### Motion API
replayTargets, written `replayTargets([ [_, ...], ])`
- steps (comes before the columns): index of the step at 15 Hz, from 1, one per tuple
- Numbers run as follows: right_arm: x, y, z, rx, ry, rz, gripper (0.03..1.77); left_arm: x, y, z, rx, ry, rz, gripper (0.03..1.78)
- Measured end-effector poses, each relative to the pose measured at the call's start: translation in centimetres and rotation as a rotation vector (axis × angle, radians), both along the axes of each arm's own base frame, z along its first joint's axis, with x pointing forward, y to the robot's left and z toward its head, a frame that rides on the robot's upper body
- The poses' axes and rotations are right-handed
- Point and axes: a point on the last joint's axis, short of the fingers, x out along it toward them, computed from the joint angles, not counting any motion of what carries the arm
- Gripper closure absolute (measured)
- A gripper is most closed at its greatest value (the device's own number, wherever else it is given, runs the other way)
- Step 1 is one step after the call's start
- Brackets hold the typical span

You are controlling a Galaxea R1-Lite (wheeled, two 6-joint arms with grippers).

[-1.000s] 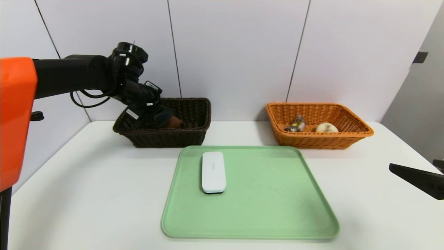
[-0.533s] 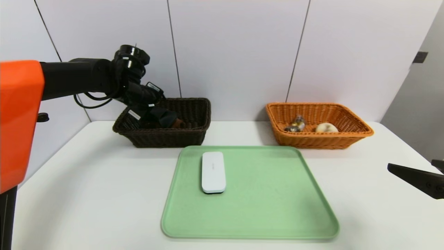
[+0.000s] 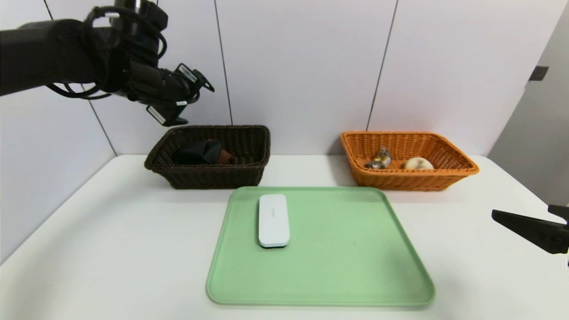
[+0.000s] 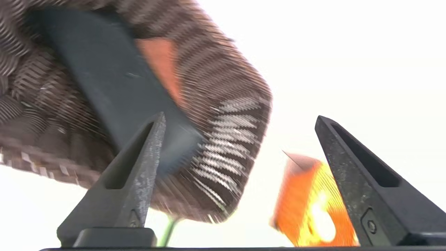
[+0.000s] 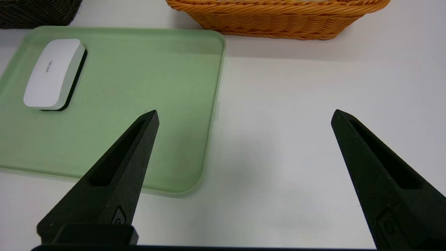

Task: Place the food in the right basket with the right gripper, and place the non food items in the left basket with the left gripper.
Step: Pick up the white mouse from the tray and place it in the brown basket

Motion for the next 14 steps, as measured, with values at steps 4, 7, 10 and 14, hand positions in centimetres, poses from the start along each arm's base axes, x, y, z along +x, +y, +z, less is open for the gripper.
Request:
replayTargets([
  [4,0.0,0.0,0.0,0.000,0.001,-0.002,0.09,-6.1,-3.1,3.6,0.164,-0.081,-0.223,0.21],
  [7,0.0,0.0,0.0,0.002,0.003,-0.001,0.09,-10.6,-5.4,4.5,0.238,-0.057,-0.392,0.18],
  [10,0.0,0.0,-0.1,0.002,0.004,-0.002,0.09,-14.5,-7.2,3.8,0.331,0.062,-0.560,0.15],
  [14,0.0,0.0,0.0,-0.002,0.001,-0.005,0.09,-16.2,-9.3,1.7,0.431,0.216,-0.679,0.14],
])
